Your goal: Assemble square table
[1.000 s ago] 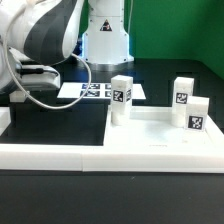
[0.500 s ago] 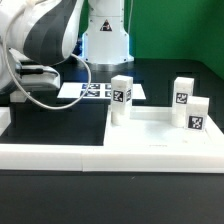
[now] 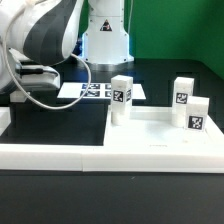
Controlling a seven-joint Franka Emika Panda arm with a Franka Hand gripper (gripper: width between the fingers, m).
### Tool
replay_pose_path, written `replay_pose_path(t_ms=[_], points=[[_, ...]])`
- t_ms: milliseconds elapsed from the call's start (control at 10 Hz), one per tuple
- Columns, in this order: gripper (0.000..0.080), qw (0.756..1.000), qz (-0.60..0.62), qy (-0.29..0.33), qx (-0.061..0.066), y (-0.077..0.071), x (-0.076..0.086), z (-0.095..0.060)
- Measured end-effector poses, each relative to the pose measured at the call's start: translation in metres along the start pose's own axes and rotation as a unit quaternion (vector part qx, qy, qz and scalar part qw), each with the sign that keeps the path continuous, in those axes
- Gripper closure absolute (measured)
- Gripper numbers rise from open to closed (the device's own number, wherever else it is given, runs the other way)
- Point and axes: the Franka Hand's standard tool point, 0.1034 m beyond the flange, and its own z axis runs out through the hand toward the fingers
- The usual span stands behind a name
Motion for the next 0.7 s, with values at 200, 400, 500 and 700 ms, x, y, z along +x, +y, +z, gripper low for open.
replay_pose_path(t_ms=[200,400,500,700], points=[[0.0512,0.999,-0.026,0.04,0.004,-0.023,-0.031,-0.055],[0.0512,0.997,-0.043,0.067,0.001,-0.037,-0.058,-0.075],[0.0512,0.996,-0.045,0.079,0.005,-0.028,-0.061,-0.066],[0.0512,0.99,-0.044,0.135,0.002,-0.024,-0.053,-0.07]])
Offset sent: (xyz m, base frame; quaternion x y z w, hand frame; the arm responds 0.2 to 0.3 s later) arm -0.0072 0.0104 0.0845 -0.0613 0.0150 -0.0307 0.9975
